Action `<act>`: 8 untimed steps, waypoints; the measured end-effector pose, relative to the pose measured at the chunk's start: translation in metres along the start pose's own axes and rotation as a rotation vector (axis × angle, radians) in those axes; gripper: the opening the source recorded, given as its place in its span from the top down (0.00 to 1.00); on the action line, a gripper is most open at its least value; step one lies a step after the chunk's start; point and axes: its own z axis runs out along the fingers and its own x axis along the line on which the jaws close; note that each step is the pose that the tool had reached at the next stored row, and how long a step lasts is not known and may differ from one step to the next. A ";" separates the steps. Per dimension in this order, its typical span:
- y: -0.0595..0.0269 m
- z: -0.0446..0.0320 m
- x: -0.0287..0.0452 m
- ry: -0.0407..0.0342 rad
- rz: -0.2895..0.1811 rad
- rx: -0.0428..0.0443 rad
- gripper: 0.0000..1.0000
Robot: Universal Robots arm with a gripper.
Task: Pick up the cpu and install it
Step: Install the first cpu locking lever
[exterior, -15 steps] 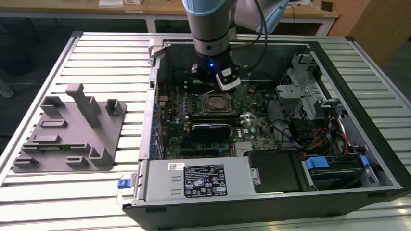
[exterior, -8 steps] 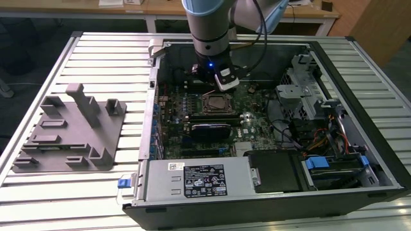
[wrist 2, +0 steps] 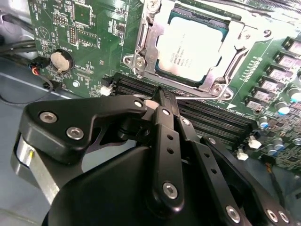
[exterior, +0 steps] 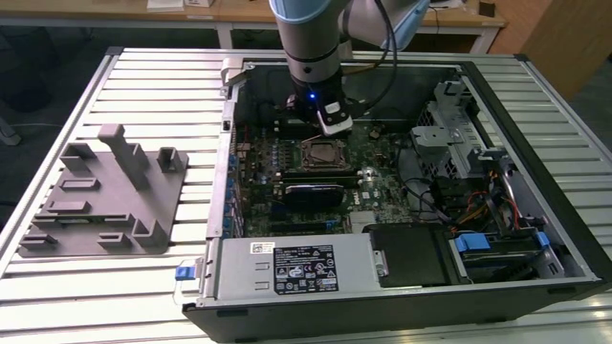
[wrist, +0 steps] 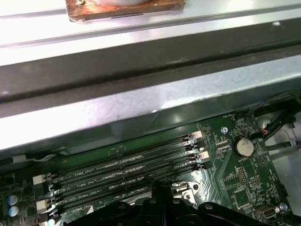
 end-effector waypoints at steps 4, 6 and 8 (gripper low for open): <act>0.0015 0.0014 0.0007 -0.0064 0.023 0.0037 0.89; 0.0021 0.0019 0.0010 -0.0098 0.035 0.0058 0.89; 0.0024 0.0023 0.0011 -0.0125 0.045 0.0075 0.89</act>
